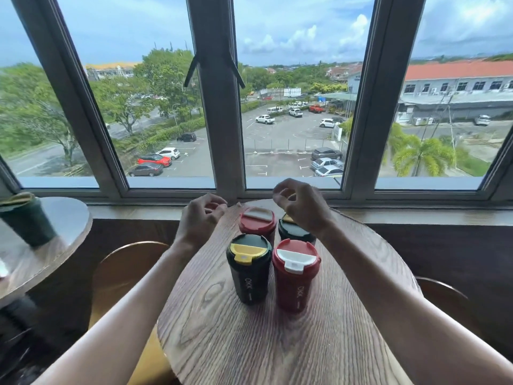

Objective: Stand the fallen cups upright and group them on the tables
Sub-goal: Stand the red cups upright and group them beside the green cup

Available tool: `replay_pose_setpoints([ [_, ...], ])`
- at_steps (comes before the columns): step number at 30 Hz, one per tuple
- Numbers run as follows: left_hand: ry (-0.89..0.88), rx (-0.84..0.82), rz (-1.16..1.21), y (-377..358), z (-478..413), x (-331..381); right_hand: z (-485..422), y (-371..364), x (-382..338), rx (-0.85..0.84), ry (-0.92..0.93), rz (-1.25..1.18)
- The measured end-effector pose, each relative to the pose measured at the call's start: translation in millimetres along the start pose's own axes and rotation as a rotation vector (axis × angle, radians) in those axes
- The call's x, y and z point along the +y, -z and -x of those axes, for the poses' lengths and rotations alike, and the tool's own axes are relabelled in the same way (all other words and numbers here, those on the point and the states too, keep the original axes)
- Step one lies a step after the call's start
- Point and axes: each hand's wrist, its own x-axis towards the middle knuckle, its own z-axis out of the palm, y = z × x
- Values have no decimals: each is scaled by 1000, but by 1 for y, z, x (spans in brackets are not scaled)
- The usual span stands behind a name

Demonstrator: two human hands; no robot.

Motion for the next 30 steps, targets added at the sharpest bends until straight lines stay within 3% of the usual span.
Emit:
replay_pose_setpoints([
  [6, 61, 150, -132, 89, 39, -25, -17, -68, -94, -216, 134, -89],
  [18, 340, 368, -250, 312, 139, -135, 13, -277, -282, -459, 166, -410],
  [24, 386, 461, -233, 389, 151, -193, 4, -357, -339, -532, 168, -485],
  [30, 434, 482, -213, 446, 119, -268, -39, -443, -374, -504, 153, -508],
])
